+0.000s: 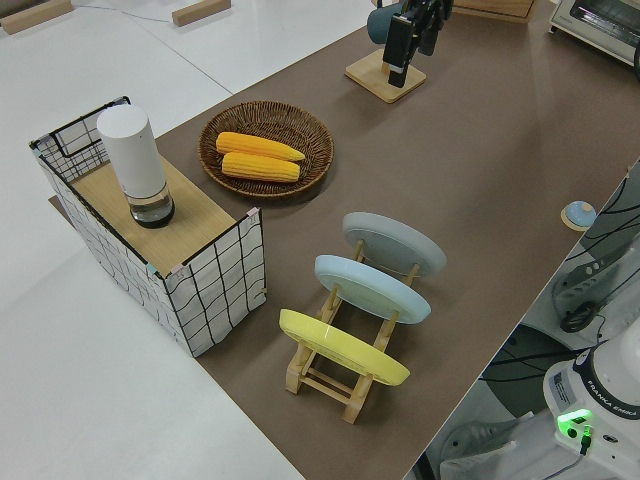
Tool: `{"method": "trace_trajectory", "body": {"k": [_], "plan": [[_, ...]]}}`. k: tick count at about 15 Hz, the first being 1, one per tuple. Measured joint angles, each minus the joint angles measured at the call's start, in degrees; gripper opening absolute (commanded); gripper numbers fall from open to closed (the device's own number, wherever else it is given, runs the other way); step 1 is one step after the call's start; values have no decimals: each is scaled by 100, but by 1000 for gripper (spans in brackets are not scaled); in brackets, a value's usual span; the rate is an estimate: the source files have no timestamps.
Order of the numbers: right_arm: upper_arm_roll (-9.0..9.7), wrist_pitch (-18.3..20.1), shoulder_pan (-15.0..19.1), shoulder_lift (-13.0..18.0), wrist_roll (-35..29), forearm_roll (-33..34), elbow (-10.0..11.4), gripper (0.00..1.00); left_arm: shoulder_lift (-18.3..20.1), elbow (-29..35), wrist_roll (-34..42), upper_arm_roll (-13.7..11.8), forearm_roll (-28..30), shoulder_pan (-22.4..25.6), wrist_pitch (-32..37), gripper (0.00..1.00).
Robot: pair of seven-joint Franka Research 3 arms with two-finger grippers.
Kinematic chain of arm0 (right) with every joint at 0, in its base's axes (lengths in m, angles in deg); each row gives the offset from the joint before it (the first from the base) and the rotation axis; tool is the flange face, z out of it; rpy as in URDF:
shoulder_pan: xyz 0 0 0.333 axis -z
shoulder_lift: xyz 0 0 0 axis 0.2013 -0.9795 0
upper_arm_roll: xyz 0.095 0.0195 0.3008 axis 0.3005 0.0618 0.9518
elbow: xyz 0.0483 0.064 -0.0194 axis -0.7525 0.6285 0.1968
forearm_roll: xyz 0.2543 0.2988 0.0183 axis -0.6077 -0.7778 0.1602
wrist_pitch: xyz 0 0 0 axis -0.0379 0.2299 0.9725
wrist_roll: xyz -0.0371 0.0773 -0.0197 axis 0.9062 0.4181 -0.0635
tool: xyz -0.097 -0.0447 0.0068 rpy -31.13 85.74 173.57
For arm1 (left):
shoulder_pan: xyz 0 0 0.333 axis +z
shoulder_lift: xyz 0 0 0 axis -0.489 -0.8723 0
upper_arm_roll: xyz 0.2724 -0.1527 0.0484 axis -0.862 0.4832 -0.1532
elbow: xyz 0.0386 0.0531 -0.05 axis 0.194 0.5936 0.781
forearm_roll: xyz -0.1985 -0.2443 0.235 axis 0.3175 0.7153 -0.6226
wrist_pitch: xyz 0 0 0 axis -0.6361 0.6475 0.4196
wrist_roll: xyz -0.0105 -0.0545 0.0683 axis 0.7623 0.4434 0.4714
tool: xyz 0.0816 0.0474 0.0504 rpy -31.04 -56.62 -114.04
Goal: Pick gray plate from low plate rack and place it on table with left arm
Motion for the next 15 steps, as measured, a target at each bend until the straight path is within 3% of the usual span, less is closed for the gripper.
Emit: {"method": "trace_trajectory", "body": {"k": [9, 15], "plan": [[0, 0, 0, 0, 0, 0, 0, 983, 1, 237, -303, 11, -321, -11, 7, 998], [0, 0, 0, 0, 0, 0, 0, 983, 13, 609, -303, 40, -1169, -94, 10, 998]]}}
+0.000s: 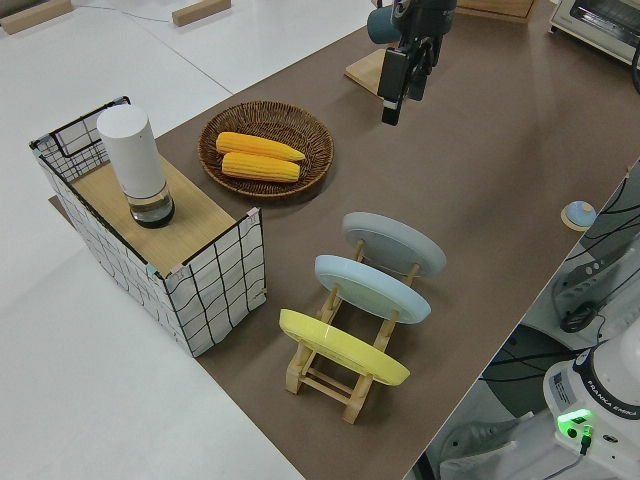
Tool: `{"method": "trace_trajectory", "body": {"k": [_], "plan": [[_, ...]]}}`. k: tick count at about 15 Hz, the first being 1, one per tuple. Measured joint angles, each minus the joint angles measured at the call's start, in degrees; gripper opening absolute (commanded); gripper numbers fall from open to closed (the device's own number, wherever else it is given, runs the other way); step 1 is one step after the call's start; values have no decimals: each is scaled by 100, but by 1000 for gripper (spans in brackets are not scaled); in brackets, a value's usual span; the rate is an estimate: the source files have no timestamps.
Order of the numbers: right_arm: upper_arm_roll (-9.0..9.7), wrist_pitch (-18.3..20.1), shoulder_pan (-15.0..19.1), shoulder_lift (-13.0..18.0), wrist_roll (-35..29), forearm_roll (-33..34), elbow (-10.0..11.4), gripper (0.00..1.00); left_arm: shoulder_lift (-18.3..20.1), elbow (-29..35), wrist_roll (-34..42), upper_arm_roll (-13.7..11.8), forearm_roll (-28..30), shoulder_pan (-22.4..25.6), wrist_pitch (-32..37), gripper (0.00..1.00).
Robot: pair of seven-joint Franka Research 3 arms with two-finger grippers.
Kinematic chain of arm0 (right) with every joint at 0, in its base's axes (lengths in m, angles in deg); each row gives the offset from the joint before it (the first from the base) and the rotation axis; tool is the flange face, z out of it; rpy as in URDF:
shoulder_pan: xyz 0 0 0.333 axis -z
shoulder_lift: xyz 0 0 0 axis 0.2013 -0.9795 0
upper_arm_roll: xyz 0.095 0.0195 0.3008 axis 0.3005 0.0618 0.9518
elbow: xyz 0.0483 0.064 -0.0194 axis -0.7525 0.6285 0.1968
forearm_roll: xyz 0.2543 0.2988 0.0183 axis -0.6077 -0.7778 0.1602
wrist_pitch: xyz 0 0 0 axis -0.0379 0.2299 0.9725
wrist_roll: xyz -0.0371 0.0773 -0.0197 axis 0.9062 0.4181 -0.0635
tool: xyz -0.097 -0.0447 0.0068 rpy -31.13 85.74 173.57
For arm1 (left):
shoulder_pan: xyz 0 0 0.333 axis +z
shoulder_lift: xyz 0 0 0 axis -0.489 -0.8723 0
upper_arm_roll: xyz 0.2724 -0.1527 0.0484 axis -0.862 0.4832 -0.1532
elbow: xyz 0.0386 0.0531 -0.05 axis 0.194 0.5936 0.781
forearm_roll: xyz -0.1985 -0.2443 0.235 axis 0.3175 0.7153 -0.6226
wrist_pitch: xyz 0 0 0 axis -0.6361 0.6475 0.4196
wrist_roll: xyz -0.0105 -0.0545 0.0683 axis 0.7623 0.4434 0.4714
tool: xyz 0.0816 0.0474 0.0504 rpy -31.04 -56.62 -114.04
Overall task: Pick gray plate from low plate rack and place it on table with left arm
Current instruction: 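Move the left gripper down to the gray plate in the low rack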
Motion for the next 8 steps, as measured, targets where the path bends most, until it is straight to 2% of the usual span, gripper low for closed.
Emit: {"method": "trace_trajectory", "body": {"k": [8], "plan": [[0, 0, 0, 0, 0, 0, 0, 983, 235, 1051, 0, -4, -1247, -3, -267, 998]]}}
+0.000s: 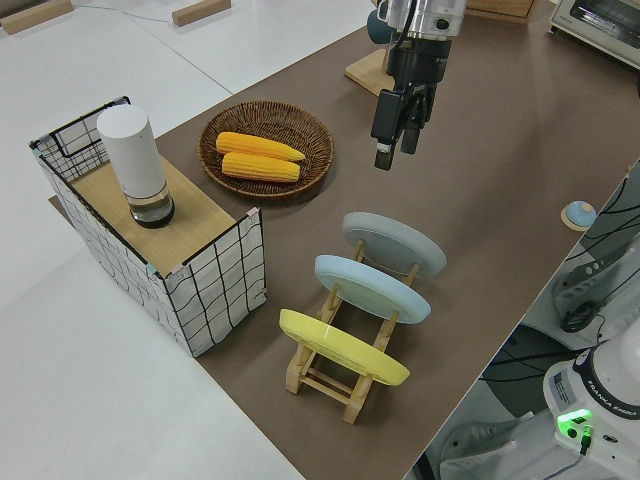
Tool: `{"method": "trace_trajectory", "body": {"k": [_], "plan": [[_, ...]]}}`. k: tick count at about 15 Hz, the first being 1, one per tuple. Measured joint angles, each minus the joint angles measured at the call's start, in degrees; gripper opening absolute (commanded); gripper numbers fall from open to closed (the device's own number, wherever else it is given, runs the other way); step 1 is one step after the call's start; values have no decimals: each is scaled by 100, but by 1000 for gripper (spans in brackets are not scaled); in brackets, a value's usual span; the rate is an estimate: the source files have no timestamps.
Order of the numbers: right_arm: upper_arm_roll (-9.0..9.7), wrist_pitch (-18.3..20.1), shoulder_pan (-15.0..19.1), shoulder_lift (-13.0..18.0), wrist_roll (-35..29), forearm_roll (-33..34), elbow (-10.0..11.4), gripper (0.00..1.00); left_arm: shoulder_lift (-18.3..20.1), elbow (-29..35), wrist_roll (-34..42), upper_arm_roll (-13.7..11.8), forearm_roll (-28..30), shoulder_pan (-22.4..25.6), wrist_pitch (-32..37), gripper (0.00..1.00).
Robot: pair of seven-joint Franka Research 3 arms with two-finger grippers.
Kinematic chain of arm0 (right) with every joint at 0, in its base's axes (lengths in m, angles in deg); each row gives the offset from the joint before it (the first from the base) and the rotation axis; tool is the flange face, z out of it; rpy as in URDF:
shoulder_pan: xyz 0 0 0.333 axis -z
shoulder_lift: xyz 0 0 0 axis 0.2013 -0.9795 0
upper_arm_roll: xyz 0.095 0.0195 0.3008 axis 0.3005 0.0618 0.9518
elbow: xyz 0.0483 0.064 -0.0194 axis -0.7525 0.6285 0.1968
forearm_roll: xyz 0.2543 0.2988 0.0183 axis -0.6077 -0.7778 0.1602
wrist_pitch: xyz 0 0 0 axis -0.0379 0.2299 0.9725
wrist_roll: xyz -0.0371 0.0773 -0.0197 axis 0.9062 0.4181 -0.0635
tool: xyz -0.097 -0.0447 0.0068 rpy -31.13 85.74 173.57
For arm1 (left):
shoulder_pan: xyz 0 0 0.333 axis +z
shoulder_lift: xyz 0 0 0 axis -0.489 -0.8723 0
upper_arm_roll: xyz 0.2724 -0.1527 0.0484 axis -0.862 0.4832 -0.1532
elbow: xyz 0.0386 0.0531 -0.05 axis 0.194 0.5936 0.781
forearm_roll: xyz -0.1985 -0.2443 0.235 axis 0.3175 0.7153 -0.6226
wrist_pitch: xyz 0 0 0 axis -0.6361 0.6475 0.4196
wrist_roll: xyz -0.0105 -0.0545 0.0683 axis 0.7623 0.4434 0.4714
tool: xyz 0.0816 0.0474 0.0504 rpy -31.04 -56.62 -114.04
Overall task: Pick gray plate from low plate rack and place it on table with left arm
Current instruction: 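Move the left gripper down to the gray plate in the low rack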
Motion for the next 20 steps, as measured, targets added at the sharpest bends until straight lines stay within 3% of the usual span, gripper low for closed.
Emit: {"method": "trace_trajectory", "body": {"k": [7, 8, 10, 12, 20], "plan": [[0, 0, 0, 0, 0, 0, 0, 983, 93, 1033, -53, -73, -302, 43, -580, 987], [0, 0, 0, 0, 0, 0, 0, 983, 90, 1164, -57, -112, -304, 61, -669, 904], [0, 0, 0, 0, 0, 0, 0, 983, 74, 1368, -57, -211, -305, 103, -805, 514], [0, 0, 0, 0, 0, 0, 0, 983, 52, 1447, -57, -268, -306, 105, -848, 214], [0, 0, 0, 0, 0, 0, 0, 983, 85, 1440, -70, -251, -278, 78, -859, 190]]}}
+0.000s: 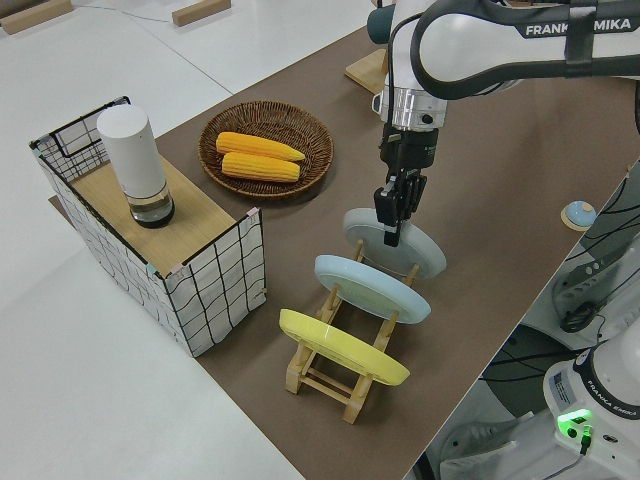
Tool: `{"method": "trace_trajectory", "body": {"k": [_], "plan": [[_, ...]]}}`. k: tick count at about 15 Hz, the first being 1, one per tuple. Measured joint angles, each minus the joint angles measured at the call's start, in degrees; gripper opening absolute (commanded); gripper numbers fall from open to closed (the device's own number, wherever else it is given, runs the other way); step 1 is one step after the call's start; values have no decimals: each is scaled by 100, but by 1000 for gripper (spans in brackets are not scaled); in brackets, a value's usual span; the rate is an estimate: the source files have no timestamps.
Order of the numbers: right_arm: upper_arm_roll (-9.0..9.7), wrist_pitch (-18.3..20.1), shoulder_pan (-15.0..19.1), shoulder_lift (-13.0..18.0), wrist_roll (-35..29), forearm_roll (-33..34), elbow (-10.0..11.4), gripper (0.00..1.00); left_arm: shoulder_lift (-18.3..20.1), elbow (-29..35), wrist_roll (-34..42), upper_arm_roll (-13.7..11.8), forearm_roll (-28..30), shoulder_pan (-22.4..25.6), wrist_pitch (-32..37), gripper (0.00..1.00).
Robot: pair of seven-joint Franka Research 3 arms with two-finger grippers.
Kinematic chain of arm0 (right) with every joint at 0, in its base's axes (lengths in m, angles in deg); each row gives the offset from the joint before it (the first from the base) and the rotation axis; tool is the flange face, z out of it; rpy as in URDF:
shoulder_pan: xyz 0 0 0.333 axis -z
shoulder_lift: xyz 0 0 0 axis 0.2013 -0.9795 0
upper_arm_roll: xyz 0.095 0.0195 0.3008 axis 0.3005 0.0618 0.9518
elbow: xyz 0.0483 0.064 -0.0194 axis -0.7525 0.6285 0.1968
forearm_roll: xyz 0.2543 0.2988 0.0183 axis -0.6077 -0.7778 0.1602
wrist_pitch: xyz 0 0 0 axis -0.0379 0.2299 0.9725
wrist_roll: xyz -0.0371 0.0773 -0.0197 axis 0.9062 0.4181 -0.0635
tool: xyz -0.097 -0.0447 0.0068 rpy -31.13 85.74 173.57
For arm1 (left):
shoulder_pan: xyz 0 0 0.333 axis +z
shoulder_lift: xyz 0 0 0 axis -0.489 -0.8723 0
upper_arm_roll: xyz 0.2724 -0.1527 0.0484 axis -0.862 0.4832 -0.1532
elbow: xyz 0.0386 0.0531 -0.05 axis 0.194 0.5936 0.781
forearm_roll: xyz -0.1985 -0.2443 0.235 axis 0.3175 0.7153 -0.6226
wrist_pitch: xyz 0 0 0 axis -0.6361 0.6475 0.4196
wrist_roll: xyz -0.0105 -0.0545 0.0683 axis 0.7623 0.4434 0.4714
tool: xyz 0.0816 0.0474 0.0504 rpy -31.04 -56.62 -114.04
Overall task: Pick gray plate from low plate rack and place it on table with left arm
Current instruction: 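Move the left gripper down to the gray plate in the low rack, then close the left gripper on the gray plate's rim, then lift the gray plate out of the rack with the left gripper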
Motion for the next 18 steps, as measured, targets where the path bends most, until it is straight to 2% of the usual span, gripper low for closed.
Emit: {"method": "trace_trajectory", "body": {"k": [8, 15, 18], "plan": [[0, 0, 0, 0, 0, 0, 0, 983, 17, -74, -4, 13, 11, -5, 38, 142], [0, 0, 0, 0, 0, 0, 0, 983, 43, -694, -1, 107, 37, -32, 769, 135], [0, 0, 0, 0, 0, 0, 0, 983, 54, -966, -1, 106, 321, -52, 1048, 133]]}}
